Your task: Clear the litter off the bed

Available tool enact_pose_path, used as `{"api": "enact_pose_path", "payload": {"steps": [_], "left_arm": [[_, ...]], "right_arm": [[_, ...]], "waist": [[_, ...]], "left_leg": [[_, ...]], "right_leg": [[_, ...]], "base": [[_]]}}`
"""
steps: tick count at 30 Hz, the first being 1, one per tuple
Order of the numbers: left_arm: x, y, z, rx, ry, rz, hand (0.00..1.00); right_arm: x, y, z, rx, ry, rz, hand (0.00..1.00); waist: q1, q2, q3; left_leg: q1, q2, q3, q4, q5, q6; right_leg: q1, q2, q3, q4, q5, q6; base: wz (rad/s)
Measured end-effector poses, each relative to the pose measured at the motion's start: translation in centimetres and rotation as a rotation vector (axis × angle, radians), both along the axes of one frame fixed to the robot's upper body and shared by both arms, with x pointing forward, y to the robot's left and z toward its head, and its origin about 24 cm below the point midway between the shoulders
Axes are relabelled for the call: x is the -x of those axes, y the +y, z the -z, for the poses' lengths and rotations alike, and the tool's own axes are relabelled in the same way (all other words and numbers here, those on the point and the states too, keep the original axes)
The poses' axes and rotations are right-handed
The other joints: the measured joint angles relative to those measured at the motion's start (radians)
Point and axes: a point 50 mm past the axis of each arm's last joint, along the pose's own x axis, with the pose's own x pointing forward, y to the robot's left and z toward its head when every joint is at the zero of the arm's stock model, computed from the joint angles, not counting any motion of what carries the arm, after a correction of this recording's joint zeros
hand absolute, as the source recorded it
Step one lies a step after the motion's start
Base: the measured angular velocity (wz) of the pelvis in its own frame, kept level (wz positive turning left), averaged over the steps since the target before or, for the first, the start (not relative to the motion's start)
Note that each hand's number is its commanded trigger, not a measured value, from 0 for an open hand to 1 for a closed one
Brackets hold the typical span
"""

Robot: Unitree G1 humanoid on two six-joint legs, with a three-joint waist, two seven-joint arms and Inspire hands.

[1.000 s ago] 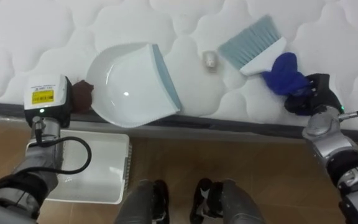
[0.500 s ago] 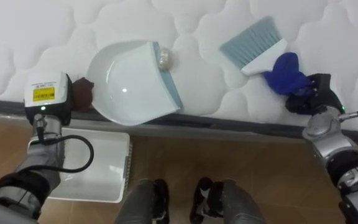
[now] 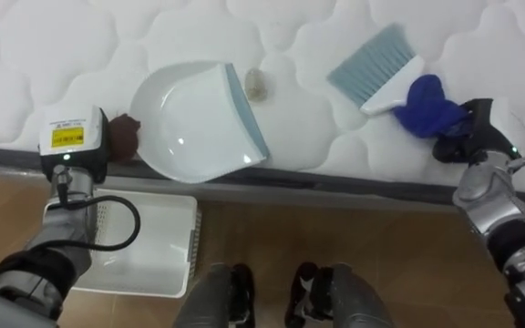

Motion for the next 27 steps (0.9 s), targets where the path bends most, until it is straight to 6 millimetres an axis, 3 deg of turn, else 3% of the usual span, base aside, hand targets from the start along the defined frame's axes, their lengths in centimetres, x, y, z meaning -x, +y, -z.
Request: {"api": "enact_pose_path", "payload": {"steps": [1,6,9,14,17,20,27], "left_arm": [[0.0,0.0,-0.1,-0.006,-0.003,0.003,1.00],[-0.7,0.5,-1.4,-0.082,-0.032,0.009,1.00],[-0.7,0.6,-1.5,-0.101,-0.043,0.011,1.00],[-0.9,0.3,-1.7,-0.130,-0.043,0.026,1.00],[-1.0,1.0,-2.2,-0.150,-0.049,0.016,1.00],[-1.2,1.1,-2.7,-0.162,-0.063,0.023,1.00],[-1.3,1.4,-3.2,-0.172,-0.065,0.026,1.00]], "right_arm": [[0.0,-0.2,-0.2,0.029,0.003,-0.004,1.00],[-0.9,-1.0,-2.5,0.341,0.025,-0.078,1.00],[-1.4,-0.6,-3.4,0.513,0.034,-0.127,1.00],[-2.0,-0.3,-4.7,0.744,0.051,-0.198,1.00],[-2.8,0.6,-5.9,0.883,0.034,-0.250,1.00],[-3.0,1.0,-6.5,0.979,0.034,-0.289,1.00],[-3.7,2.7,-7.9,1.151,0.015,-0.360,1.00]], "waist": [[0.001,-0.003,0.0000],[0.006,-0.063,0.0011],[0.007,-0.084,-0.0001],[0.028,-0.090,0.0022],[0.033,-0.105,0.0098],[0.043,-0.118,0.0095],[0.049,-0.122,0.0091]], "left_leg": [[0.000,0.000,0.000,0.000,0.000,0.000],[0.000,0.002,0.001,0.000,0.000,0.000],[0.003,0.003,0.001,0.001,0.000,0.000],[0.015,0.017,0.002,-0.005,0.000,0.000],[0.016,0.024,0.008,-0.015,0.005,-0.004],[0.012,0.036,0.008,-0.017,0.005,-0.006],[0.013,0.051,0.009,-0.030,0.007,-0.009]], "right_leg": [[0.000,0.000,0.000,0.000,0.000,0.000],[0.001,0.001,-0.001,-0.001,0.000,0.000],[0.006,0.003,-0.001,-0.004,0.002,0.003],[0.022,0.019,-0.003,-0.029,0.017,-0.001],[0.019,0.028,0.001,-0.043,0.024,-0.005],[0.020,0.041,-0.002,-0.058,0.029,-0.010],[0.029,0.060,-0.005,-0.094,0.048,-0.011]], "base": [[0.00],[0.00],[0.00],[-0.09],[-0.10],[-0.04],[-0.05]]}}
